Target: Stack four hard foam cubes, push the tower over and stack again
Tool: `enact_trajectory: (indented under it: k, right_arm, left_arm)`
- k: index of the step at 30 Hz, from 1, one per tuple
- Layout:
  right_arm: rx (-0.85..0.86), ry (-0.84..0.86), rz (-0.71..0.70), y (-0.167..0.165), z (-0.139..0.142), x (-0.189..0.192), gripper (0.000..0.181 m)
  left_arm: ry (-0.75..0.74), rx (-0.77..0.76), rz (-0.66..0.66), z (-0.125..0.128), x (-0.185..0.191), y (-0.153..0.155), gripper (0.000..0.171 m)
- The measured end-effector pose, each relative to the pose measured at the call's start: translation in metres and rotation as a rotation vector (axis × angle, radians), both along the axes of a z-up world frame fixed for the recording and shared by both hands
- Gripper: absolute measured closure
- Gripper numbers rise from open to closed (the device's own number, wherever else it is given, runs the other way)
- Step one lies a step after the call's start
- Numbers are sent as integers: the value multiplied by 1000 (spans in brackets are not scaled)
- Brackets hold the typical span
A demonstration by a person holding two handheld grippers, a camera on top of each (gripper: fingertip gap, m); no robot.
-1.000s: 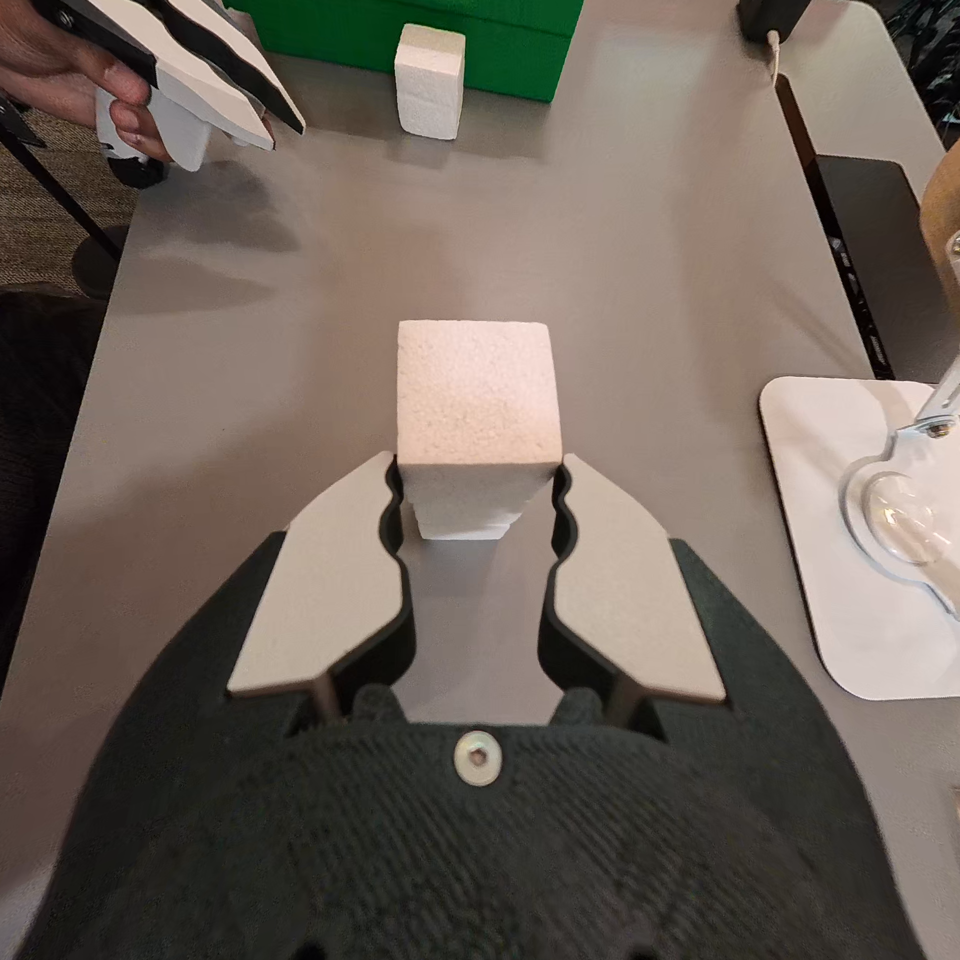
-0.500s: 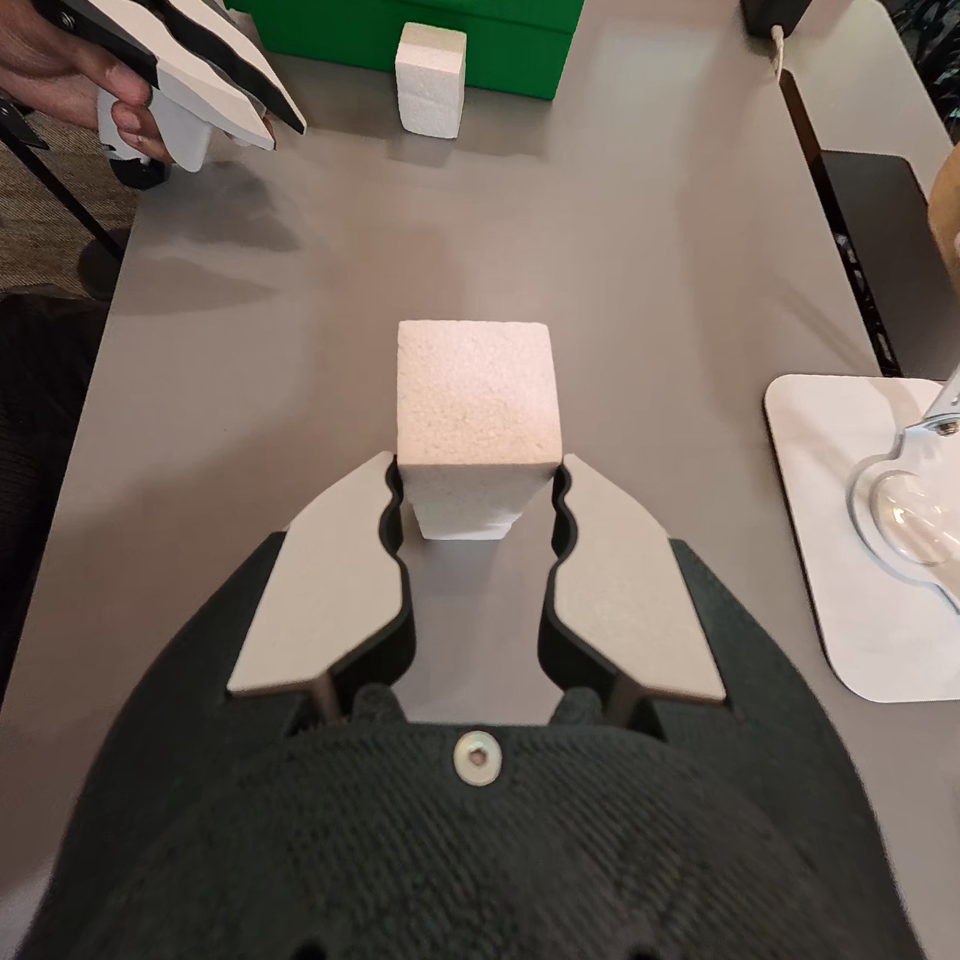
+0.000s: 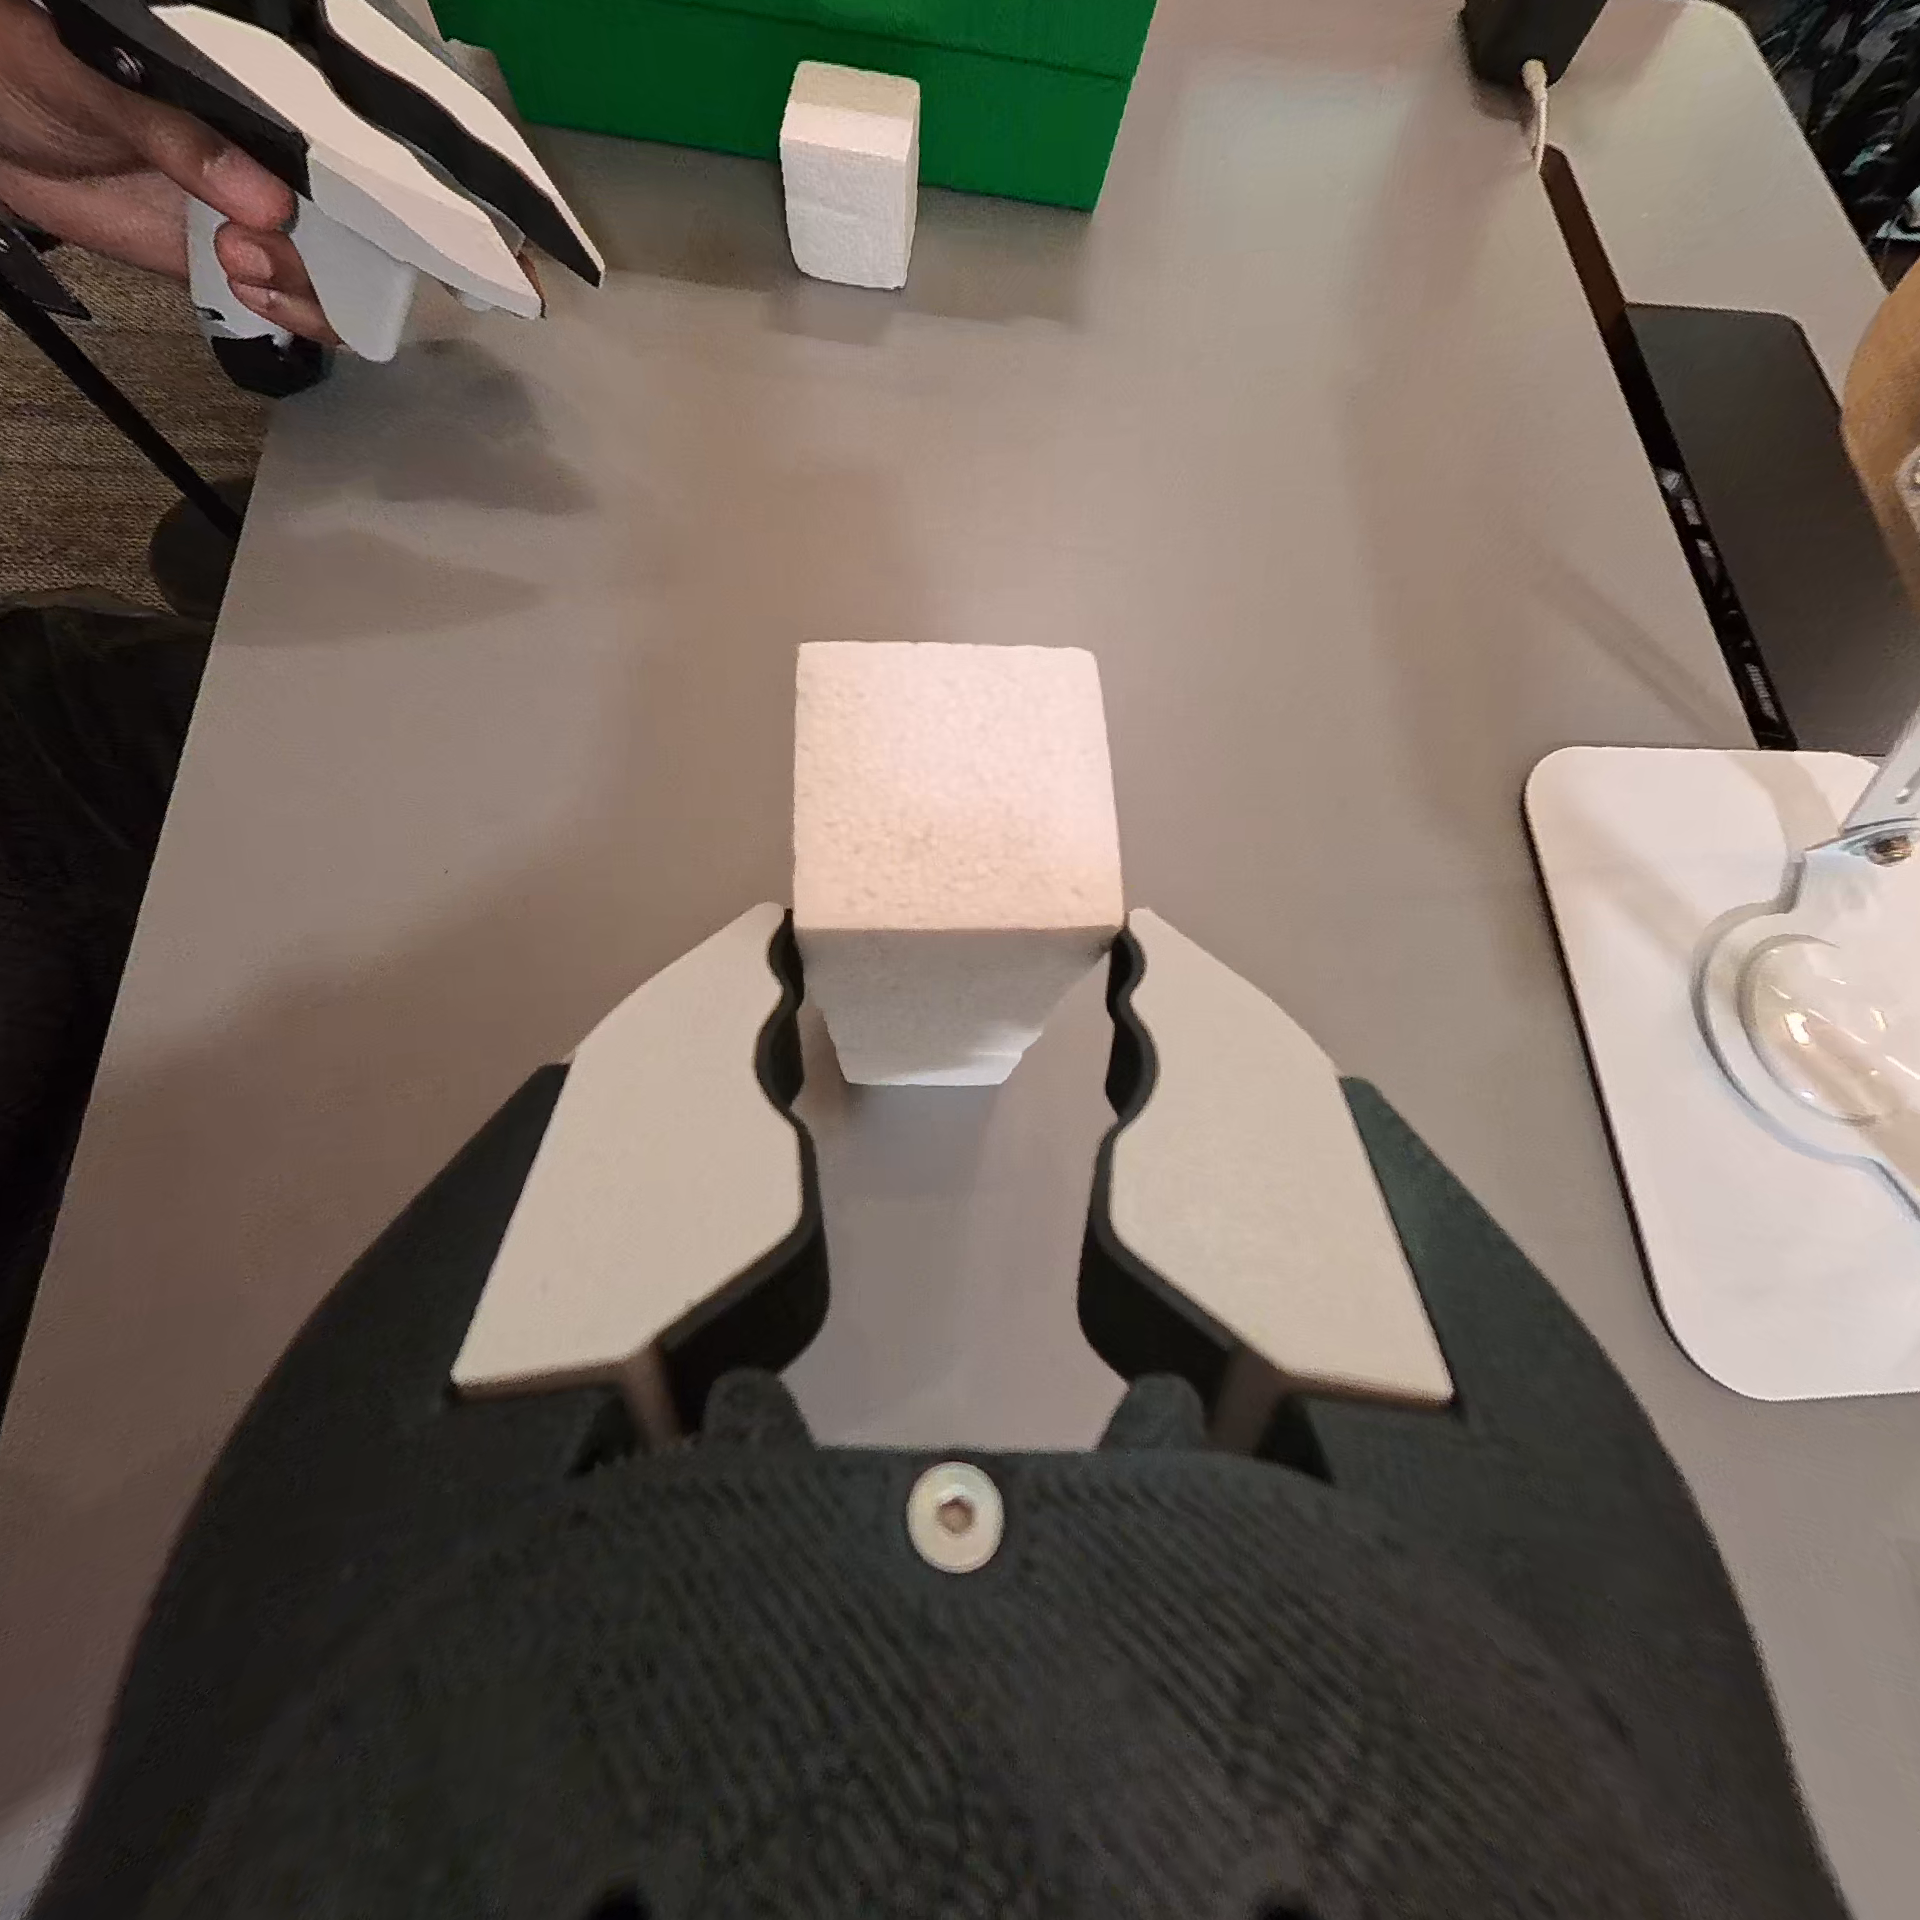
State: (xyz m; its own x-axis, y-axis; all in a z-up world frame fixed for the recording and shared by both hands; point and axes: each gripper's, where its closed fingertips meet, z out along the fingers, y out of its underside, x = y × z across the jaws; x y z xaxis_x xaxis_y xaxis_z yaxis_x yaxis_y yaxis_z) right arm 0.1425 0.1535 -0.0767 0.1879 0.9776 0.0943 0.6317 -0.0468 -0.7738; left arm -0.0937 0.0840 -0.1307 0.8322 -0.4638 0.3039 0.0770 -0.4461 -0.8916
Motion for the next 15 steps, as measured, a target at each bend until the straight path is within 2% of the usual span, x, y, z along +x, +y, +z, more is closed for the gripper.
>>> enact_trajectory:
  k: [2,6,11,15]
  right_arm:
    - [1,-2,-11,0,0,-1,109]
    - [24,13,-35,3,8,0,96]
    - [60,75,-47,-2,32,-4,96]
    - [137,47,-71,0,40,-6,98]
  left_arm:
    - [1,-4,2,-1,0,0,139]
    - [2,-2,2,0,0,0,139]
    - [10,5,2,0,0,-1,139]
    - [14,10,-1,1,1,-1,139]
